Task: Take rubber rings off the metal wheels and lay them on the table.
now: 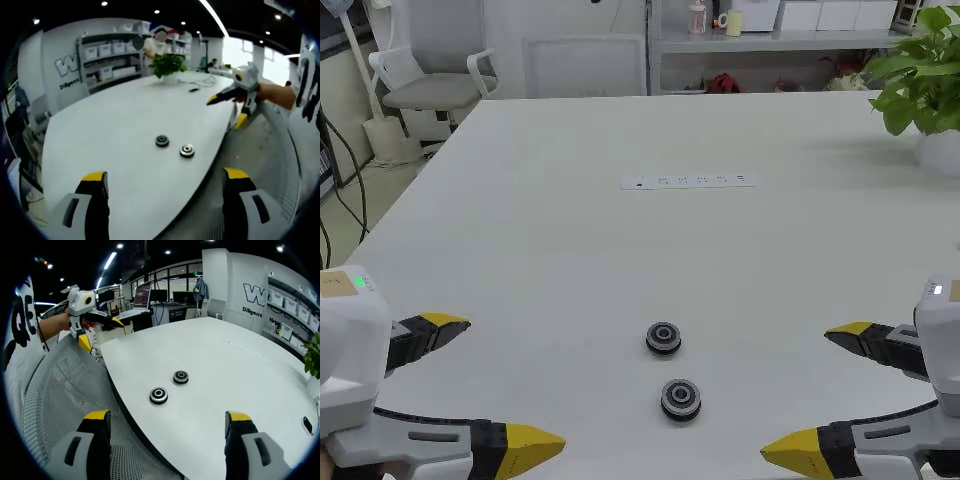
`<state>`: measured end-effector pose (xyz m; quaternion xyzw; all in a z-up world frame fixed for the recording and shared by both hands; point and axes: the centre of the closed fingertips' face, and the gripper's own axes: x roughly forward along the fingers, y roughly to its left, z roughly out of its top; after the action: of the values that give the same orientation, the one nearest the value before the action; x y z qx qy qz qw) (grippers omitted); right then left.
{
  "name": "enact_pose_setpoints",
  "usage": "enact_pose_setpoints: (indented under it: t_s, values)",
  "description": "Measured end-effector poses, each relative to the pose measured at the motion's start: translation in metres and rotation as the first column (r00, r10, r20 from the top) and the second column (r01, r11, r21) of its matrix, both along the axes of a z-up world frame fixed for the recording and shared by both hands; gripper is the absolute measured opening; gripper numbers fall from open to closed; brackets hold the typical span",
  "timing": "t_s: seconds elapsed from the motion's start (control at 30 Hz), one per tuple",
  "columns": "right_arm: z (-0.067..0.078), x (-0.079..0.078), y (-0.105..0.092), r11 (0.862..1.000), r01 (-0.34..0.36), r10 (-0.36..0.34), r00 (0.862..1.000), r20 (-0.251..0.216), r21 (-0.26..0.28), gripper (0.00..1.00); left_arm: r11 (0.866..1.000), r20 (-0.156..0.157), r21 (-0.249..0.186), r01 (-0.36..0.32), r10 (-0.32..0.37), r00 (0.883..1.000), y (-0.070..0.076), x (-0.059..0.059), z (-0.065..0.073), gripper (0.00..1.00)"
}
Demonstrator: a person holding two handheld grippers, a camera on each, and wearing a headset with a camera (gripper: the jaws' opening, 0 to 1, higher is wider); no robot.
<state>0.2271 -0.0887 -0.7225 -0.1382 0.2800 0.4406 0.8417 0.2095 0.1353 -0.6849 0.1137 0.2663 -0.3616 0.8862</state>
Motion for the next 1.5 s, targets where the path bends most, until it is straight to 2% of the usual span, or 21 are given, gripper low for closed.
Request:
enact_pose_setpoints:
  t_s: [0.8,1.2,1.5]
  values:
    - [-0.002,-0.002,0.0,1.0,-0.015,0.015,1.0,-0.008,-0.009,0.92,1.0,-0.004,0.007,-0.01,0.01,1.0,0.001,-0.007,-0.001,0.96]
    - [0.0,0.002,0.012,0.999,-0.043,0.043,0.999,-0.002,-0.009,0.91,0.999,-0.01,0.006,-0.04,0.04,0.999,0.012,-0.012,-0.003,0.95]
    - [-0.004,-0.001,0.006,0.999,-0.038,0.038,0.999,-0.012,-0.016,0.91,0.999,-0.01,0.005,-0.033,0.033,0.999,0.008,-0.01,-0.004,0.95]
